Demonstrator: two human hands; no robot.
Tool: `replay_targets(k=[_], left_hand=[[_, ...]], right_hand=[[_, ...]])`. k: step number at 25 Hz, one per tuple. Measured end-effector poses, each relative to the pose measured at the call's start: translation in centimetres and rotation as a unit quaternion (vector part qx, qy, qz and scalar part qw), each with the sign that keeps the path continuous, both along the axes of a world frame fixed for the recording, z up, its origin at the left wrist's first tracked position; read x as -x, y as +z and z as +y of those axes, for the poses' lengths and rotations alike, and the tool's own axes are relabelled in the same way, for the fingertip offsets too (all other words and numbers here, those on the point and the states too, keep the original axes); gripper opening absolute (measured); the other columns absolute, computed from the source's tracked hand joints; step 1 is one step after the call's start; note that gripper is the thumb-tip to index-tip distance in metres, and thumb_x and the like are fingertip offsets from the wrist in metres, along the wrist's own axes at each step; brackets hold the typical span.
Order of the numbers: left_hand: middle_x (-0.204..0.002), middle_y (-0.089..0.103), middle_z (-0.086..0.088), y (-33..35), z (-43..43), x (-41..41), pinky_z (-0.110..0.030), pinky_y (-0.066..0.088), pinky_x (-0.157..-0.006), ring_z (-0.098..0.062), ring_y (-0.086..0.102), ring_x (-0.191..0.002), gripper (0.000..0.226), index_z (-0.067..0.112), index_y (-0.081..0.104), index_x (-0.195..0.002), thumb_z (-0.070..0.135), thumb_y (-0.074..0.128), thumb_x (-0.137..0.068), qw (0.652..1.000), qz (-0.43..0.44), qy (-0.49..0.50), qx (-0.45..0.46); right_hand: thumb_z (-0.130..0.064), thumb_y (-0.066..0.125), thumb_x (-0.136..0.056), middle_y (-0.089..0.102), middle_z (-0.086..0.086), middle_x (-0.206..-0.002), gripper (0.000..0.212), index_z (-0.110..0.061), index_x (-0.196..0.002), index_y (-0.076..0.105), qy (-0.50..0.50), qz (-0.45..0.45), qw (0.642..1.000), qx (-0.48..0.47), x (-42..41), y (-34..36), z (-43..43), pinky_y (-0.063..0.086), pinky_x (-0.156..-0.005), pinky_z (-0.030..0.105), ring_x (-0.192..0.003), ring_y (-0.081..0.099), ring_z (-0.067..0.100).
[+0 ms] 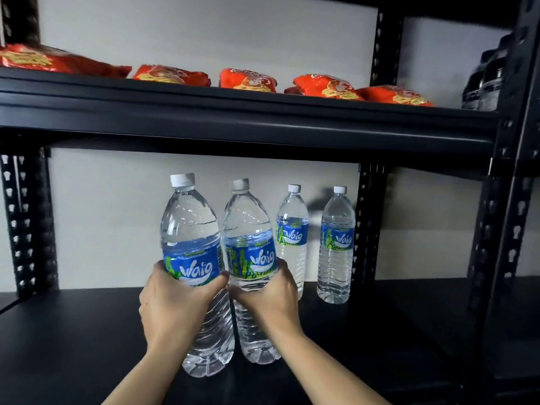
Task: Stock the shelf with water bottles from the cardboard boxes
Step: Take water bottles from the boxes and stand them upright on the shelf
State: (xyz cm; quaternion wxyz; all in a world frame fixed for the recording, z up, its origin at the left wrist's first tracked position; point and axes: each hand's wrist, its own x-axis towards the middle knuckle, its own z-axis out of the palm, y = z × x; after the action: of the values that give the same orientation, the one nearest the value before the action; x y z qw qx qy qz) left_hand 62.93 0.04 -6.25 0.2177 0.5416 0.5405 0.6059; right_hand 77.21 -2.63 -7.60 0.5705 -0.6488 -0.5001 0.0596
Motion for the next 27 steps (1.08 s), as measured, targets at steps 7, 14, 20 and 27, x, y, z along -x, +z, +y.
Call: replay_targets(k=[7, 14, 20, 27], left_hand=[[-0.094, 0.069, -0.001, 0.1, 3.3, 0.6, -0.04, 0.054, -0.082, -0.029, 0.065, -0.095, 0.069, 0.023, 0.059, -0.101, 0.055, 0.09, -0.047, 0.999, -0.039, -0.019, -0.03], [-0.094, 0.069, 0.005, -0.7, 4.5, 0.8, -0.046, 0.056, -0.086, -0.024, 0.067, -0.092, 0.075, 0.029, 0.057, -0.097, 0.066, 0.082, -0.037, 0.997, -0.055, -0.028, -0.056], [-0.09, 0.07, 0.005, -1.3, 4.5, 1.0, -0.04, 0.055, -0.082, -0.024, 0.067, -0.089, 0.067, 0.025, 0.059, -0.098, 0.054, 0.091, -0.046, 0.997, -0.048, -0.027, -0.062], [-0.09, 0.069, 0.003, -1.1, 4.7, 1.3, -0.033, 0.049, -0.075, -0.023, 0.065, -0.088, 0.064, 0.023, 0.06, -0.098, 0.052, 0.089, -0.049, 0.997, -0.041, -0.021, -0.062]], right_hand=[[-0.014, 0.088, -0.068, 0.054, -0.005, -0.102, 0.066, -0.009, -0.121, 0.049, -0.008, 0.069, 0.998, -0.012, -0.4, 1.6, 9.1, 0.037, -0.059, -0.002, -0.093, 0.053, 0.011], [-0.033, 0.088, -0.055, 0.064, 0.003, -0.103, 0.07, -0.012, -0.111, 0.051, -0.078, 0.086, 0.992, -0.042, -0.8, -1.0, 15.0, 0.05, -0.076, 0.025, -0.093, 0.062, 0.019], [-0.039, 0.086, -0.052, 0.059, 0.001, -0.103, 0.072, -0.015, -0.11, 0.049, -0.095, 0.11, 0.988, -0.059, -0.5, -3.1, 16.3, 0.055, -0.084, 0.038, -0.097, 0.061, 0.021], [-0.038, 0.089, -0.056, 0.055, 0.006, -0.112, 0.083, -0.011, -0.119, 0.043, -0.085, 0.091, 0.99, -0.06, -0.6, -3.5, 17.6, 0.051, -0.092, 0.038, -0.108, 0.055, 0.025]])
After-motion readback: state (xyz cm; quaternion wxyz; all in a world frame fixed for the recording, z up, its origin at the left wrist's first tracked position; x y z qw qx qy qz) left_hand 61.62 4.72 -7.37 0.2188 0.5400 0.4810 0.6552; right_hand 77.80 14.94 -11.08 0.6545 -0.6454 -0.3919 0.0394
